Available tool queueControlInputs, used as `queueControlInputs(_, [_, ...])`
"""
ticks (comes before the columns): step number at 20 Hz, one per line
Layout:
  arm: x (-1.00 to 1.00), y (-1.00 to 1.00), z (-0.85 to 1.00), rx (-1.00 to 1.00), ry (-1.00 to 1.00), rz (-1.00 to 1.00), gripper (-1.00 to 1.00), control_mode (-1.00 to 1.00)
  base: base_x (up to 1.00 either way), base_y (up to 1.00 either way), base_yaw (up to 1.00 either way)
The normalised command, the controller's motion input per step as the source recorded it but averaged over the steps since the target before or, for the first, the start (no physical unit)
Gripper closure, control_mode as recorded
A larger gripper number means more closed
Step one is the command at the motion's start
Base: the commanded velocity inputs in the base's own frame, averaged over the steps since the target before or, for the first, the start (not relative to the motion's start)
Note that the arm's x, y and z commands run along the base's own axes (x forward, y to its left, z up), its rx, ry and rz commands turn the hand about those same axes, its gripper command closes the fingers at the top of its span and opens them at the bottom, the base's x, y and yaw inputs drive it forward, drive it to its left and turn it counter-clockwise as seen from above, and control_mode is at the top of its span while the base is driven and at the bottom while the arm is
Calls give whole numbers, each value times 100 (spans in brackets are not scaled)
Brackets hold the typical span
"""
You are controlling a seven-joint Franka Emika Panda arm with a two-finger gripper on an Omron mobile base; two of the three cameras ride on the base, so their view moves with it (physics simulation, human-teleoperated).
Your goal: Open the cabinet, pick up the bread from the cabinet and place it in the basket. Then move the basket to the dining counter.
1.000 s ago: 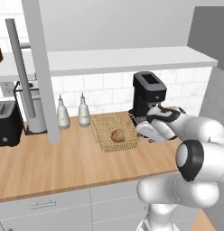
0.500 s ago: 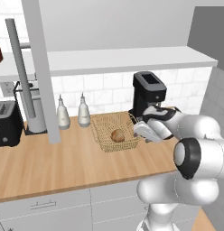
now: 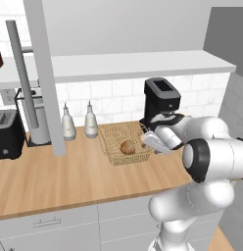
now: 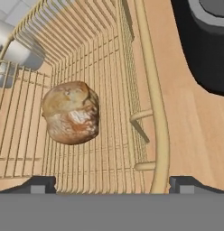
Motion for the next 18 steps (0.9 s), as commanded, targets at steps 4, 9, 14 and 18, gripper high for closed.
queueControlInputs(4, [1,58,-16,0,0,0,100,-100,0,0,0])
queueControlInputs(9, [0,33,-12,0,0,0,100,-100,0,0,0])
queueControlInputs(14, [-38,-1,8,0,-17,-3,100,-100,0,0,0])
queueControlInputs(18, [-55,-7,57,1,-20,-13,100,-100,0,0,0])
